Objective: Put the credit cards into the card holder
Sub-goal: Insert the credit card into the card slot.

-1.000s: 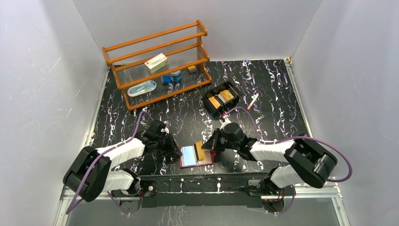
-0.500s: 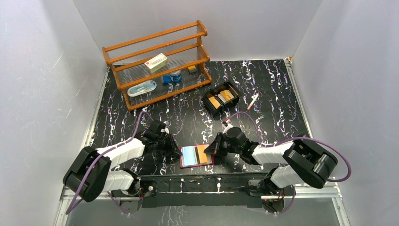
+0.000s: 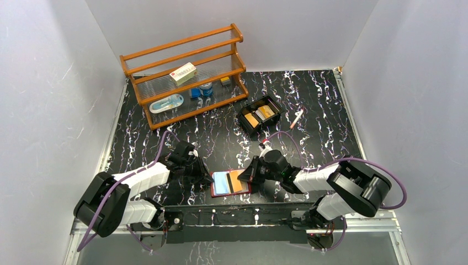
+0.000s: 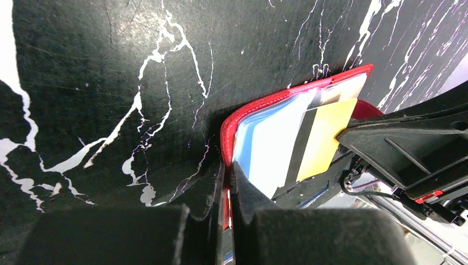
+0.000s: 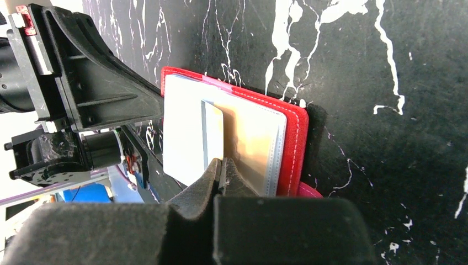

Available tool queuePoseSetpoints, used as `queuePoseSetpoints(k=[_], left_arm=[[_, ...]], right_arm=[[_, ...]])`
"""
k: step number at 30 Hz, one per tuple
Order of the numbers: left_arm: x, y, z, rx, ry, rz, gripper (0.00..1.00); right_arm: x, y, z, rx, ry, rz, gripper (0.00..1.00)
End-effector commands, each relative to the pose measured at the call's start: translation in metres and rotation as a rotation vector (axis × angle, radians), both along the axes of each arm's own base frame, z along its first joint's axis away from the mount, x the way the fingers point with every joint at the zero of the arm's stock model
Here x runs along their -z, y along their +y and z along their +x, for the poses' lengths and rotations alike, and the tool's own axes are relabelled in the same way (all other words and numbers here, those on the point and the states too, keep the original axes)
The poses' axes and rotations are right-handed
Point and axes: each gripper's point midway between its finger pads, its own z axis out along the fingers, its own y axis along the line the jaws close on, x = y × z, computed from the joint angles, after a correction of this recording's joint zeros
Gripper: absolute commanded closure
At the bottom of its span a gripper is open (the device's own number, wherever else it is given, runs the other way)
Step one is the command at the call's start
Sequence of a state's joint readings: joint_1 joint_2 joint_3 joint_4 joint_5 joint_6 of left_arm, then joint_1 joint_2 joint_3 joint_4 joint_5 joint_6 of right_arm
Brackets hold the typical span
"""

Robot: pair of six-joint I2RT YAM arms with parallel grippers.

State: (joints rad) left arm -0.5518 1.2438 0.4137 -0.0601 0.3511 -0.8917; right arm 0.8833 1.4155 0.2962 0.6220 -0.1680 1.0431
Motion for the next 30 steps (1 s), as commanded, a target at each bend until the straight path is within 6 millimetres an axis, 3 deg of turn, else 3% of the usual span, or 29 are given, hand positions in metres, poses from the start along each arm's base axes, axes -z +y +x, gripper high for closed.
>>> queuePoseSetpoints(k=[1,10,17,27,30], left_arm=[[0.016,0.016,-0.014,-0.013,0.048,0.073,1.00],[0.017,0.017,-0.016,-0.013,0.054,0.073,1.00],[0.016,0.014,-0.016,-0.019,0.057,0.057,1.00],[0.017,0.013,-0.017,-0.028,0.067,0.049,1.00],[0.017,0.013,-0.017,-0.032,0.069,0.045,1.00]], right_arm=[[-0.007,0.005,0.011,0.020,-0.072,0.011,1.00],[-0.007,0.004,0.020,0.057,-0.100,0.004,1.00],[0.000,0.009,0.015,0.028,-0.103,-0.010,1.00],[0.010,0.021,-0.002,0.007,-0.053,-0.027,1.00],[-0.005,0.040,0.003,0.010,-0.054,0.011,1.00]])
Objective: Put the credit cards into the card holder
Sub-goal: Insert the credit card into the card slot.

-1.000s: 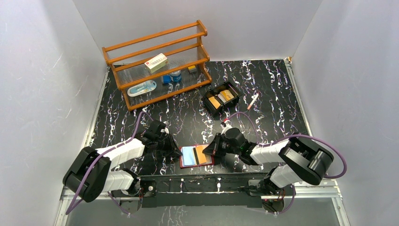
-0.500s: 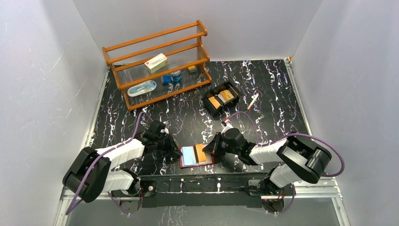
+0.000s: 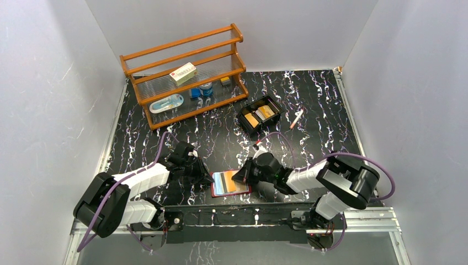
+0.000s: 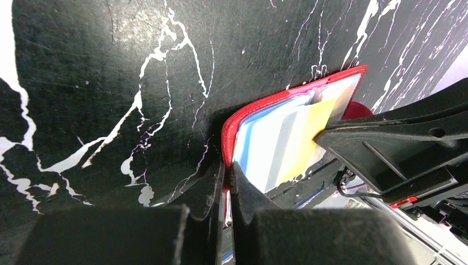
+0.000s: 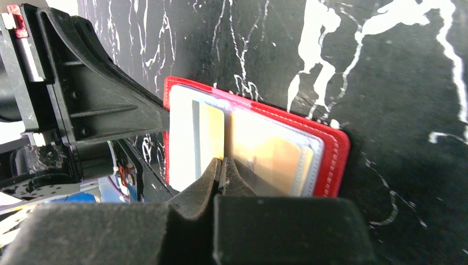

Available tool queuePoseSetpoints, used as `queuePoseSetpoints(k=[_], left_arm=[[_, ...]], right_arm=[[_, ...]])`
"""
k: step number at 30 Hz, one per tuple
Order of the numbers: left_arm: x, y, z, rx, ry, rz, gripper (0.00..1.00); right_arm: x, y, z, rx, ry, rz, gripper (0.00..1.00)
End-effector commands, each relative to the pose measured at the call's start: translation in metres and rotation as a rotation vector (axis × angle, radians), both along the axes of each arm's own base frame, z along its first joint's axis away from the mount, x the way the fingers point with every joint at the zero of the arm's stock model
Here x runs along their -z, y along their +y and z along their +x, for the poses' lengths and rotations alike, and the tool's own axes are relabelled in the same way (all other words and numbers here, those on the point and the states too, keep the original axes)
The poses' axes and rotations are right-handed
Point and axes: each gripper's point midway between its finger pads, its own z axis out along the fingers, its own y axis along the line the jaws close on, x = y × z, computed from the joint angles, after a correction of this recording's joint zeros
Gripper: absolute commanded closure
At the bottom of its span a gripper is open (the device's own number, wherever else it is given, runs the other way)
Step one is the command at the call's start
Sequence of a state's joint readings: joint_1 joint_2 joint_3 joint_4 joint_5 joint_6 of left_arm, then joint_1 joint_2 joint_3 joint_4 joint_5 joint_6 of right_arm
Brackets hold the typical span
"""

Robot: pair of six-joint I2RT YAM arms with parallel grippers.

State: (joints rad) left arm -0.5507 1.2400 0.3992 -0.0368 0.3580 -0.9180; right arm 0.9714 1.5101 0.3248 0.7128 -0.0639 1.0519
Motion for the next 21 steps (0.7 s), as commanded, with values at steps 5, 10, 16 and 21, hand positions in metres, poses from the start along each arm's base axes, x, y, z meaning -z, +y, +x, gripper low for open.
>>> queuePoseSetpoints(k=[5,10,16,21], left_arm=[[0.016,0.014,-0.016,-0.014,0.063,0.059,1.00],[0.016,0.013,-0.016,-0.018,0.063,0.056,1.00],[0.016,0.013,-0.016,-0.018,0.062,0.055,1.00],[0.015,0.013,-0.015,-0.018,0.057,0.052,1.00]], right_arm=[[-0.005,0.027,0.003,0.022,0.040,0.017,1.00],[-0.005,0.028,0.001,0.035,0.072,0.016,0.92],[-0.013,0.024,0.000,0.030,0.058,-0.008,0.79],[-0.019,0.015,0.002,0.057,0.044,-0.033,0.77]])
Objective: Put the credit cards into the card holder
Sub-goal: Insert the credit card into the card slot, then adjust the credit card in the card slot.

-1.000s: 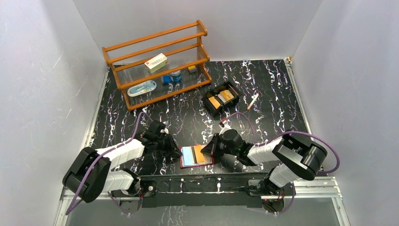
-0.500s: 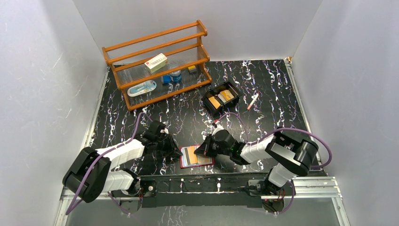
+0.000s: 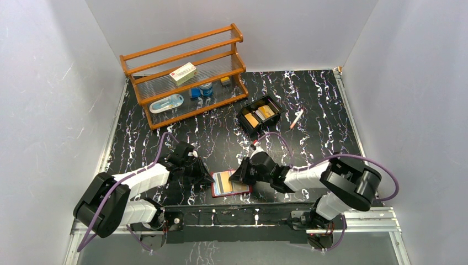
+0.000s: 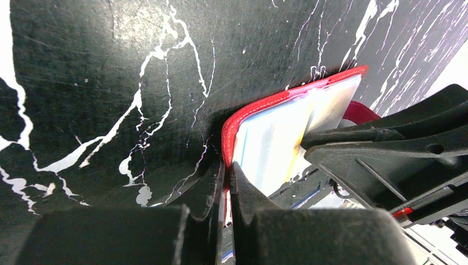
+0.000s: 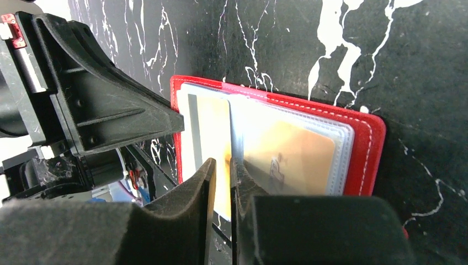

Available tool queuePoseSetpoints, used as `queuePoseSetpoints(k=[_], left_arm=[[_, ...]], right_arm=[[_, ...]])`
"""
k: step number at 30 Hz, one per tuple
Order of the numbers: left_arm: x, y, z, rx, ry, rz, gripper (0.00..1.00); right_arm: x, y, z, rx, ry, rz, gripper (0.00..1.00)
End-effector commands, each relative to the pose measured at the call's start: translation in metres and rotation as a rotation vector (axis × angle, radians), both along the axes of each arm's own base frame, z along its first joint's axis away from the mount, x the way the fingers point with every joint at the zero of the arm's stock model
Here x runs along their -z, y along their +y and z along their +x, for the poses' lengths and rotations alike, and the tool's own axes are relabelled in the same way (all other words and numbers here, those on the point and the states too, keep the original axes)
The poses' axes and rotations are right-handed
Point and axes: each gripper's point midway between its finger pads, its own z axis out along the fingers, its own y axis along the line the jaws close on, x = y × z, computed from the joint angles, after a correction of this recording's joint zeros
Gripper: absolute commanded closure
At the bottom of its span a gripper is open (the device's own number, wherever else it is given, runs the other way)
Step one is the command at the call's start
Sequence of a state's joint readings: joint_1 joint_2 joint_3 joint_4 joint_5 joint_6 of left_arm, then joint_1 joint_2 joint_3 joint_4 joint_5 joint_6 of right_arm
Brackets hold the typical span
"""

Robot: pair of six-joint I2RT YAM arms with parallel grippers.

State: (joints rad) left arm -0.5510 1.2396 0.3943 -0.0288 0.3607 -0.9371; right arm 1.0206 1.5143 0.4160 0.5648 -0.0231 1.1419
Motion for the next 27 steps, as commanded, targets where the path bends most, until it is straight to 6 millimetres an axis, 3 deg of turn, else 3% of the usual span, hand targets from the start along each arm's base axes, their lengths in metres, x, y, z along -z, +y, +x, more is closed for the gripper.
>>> queuePoseSetpoints(k=[1,14,20,23,27], left_arm=[[0.014,0.013,-0.015,-0.004,0.048,0.059,1.00],[0.013,0.012,-0.015,-0.001,0.044,0.051,1.00],[0.012,0.012,-0.013,0.001,0.040,0.051,1.00],[0.011,0.011,-0.013,0.003,0.040,0.049,1.00],[0.011,0.011,-0.013,0.007,0.040,0.052,1.00]], right_arm=[[-0.017,0.000,0.006,0.026,-0.040,0.003,0.77],[-0.015,0.022,0.002,-0.064,-0.021,0.017,0.68],[-0.022,0.028,0.000,-0.093,-0.047,0.019,0.84],[-0.017,0.025,-0.003,-0.094,-0.032,-0.003,0.85],[-0.015,0.021,0.000,-0.102,-0.051,-0.067,0.75]])
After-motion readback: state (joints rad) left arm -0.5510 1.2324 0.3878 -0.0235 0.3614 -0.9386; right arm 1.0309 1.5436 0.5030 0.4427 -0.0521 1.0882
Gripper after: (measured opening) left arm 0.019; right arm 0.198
